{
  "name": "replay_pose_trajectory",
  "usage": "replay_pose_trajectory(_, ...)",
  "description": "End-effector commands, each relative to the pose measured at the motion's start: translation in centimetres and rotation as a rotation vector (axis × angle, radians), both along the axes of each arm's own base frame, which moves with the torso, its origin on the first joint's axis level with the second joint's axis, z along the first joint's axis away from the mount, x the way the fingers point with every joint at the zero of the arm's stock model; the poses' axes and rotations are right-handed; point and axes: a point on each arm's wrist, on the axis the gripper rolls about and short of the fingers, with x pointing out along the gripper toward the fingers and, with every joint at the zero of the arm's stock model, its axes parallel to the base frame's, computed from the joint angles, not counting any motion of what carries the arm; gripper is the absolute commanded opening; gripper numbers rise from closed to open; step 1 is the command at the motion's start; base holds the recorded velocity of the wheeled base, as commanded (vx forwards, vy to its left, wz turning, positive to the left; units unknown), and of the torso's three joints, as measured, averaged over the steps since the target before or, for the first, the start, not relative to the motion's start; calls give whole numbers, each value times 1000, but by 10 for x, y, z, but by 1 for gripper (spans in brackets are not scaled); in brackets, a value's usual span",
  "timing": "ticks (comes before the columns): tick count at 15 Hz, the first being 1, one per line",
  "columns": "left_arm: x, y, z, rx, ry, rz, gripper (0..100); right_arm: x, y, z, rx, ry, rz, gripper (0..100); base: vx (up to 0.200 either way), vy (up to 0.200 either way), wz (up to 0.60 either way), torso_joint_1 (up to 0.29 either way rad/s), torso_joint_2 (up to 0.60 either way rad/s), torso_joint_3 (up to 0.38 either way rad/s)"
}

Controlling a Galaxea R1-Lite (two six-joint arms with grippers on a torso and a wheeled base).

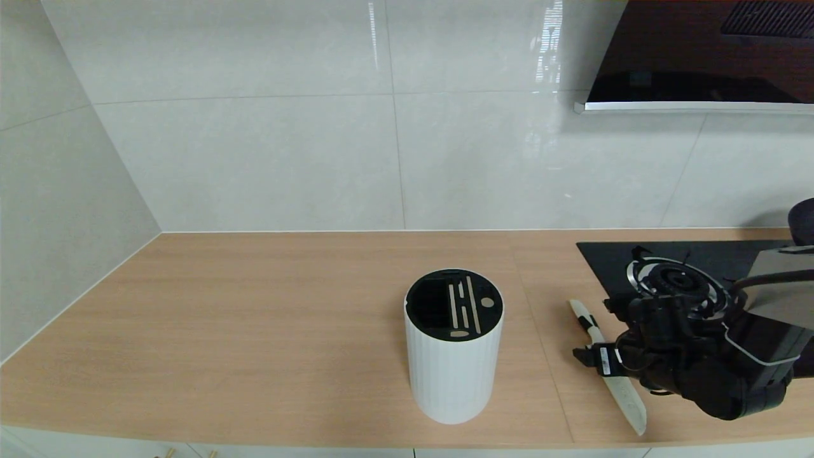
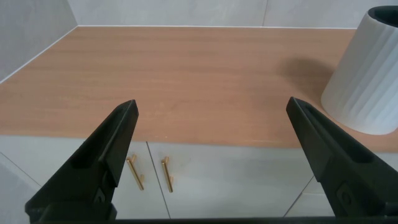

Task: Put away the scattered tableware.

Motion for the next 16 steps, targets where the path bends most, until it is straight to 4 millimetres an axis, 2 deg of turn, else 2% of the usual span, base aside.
replay_pose_trajectory(1,0,0,0,0,0,1,100,2,-3,-8,-2,19,-8,100,0,0,0,0,0,0)
replay_pose_trajectory(14,0,0,0,0,0,1,100,4,-2,-14,10,9,-17,100,0,0,0,0,0,0)
replay_pose_trajectory(15,0,0,0,0,0,1,100,4,-2,-15,8,15,-16,0,0,0,0,0,0,0)
replay_pose_trajectory(16,0,0,0,0,0,1,100,3,-2,-17,6,23,-14,0,0,0,0,0,0,0)
